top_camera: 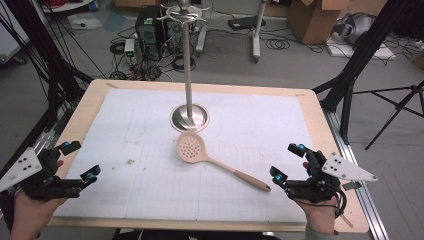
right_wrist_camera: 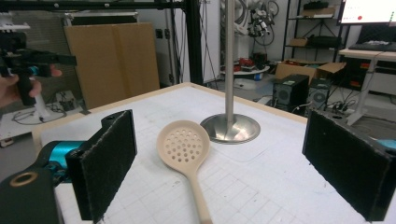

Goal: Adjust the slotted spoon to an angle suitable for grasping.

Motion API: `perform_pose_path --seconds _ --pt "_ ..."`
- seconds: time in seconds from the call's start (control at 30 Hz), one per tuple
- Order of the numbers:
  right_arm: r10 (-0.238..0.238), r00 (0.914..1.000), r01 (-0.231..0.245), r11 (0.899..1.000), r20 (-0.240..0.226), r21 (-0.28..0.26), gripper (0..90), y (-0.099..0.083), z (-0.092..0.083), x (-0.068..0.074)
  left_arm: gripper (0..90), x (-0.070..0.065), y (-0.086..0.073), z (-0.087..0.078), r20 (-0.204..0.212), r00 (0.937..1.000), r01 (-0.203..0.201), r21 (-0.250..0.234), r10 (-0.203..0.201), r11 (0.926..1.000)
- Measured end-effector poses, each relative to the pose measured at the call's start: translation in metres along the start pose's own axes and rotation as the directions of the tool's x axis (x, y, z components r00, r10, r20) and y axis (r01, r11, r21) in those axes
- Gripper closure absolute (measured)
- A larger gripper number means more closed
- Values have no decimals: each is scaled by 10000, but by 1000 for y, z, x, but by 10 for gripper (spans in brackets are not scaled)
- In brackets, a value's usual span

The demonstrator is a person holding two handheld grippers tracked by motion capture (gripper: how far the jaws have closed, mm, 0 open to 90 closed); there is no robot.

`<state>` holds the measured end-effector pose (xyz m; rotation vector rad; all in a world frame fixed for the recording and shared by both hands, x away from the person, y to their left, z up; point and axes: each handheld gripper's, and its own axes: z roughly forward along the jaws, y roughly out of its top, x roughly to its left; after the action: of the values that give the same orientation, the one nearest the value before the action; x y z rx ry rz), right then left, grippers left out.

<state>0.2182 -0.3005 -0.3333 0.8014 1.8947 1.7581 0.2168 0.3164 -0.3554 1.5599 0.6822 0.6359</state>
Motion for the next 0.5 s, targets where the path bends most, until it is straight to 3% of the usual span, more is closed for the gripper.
perform_pose_path --seconds 0.17,0.33,0.5 --pt "189 9998 -188 9997 56 -144 89 -1 -2 -4 45 -3 -2 4 65 10000 -59 70 58 10000" --pt "66 9999 -65 9999 119 -97 90 0 0 -3 45 -5 -5 7 125 9999 -114 206 111 9997" --pt "46 10000 -46 9999 -24 89 183 -3 8 -3 45 -6 -5 3 85 9999 -146 182 144 9997"
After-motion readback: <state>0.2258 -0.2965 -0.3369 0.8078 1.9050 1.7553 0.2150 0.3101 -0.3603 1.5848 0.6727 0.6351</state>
